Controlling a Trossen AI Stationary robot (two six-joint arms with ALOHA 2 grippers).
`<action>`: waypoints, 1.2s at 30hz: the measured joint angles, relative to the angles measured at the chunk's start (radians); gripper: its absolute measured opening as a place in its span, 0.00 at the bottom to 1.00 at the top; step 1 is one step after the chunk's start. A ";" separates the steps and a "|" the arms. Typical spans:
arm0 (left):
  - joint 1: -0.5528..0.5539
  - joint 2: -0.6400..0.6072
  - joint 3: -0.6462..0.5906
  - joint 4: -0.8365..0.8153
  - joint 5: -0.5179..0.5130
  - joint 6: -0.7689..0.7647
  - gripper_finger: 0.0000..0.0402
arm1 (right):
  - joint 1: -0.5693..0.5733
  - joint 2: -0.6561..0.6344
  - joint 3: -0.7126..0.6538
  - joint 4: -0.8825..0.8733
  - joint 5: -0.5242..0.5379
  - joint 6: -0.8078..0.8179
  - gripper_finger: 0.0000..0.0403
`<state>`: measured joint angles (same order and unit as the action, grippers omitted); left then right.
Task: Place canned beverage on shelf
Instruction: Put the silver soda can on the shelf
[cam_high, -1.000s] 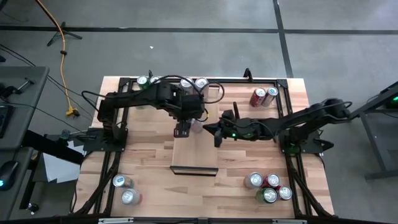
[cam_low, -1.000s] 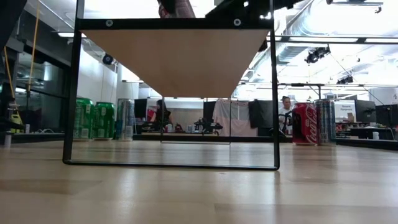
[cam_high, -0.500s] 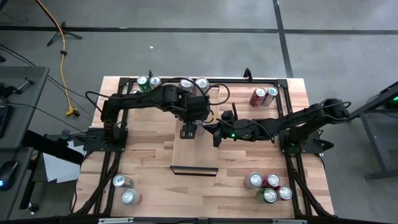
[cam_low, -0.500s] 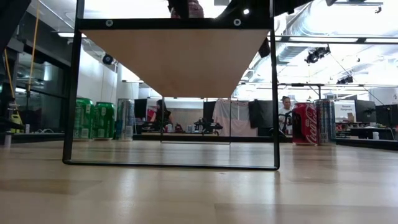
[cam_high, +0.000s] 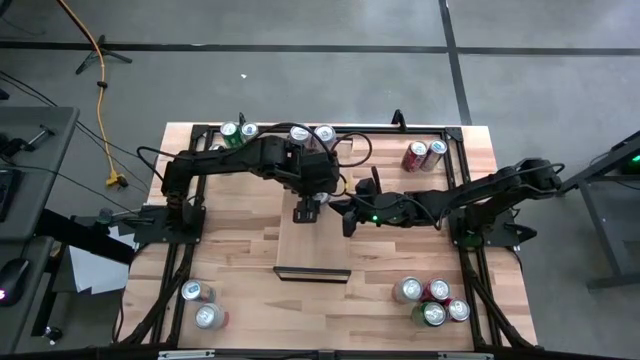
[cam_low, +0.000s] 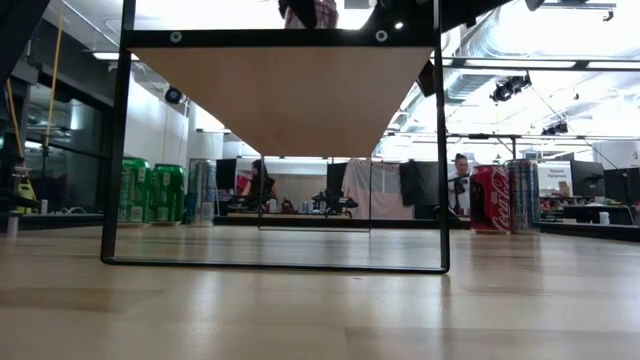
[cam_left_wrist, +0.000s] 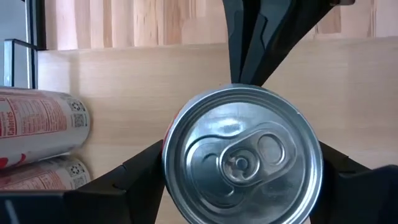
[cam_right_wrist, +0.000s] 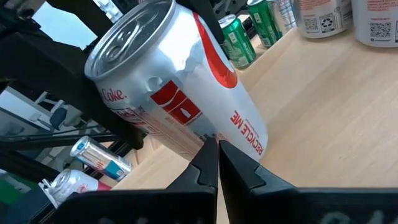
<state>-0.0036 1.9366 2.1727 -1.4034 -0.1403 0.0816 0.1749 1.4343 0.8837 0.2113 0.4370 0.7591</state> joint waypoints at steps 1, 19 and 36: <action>0.000 0.000 0.000 0.008 0.000 -0.003 0.62 | 0.000 0.000 0.000 -0.003 0.000 -0.003 0.00; 0.010 -0.003 0.000 0.072 -0.016 -0.116 0.62 | 0.002 -0.071 0.000 -0.143 0.000 -0.045 0.00; 0.007 -0.160 -0.332 0.363 -0.050 -0.182 0.62 | 0.011 -0.180 0.001 -0.294 0.026 -0.072 0.00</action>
<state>0.0031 1.7770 1.8409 -1.0406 -0.1900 -0.1009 0.1856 1.2545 0.8847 -0.0829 0.4633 0.6872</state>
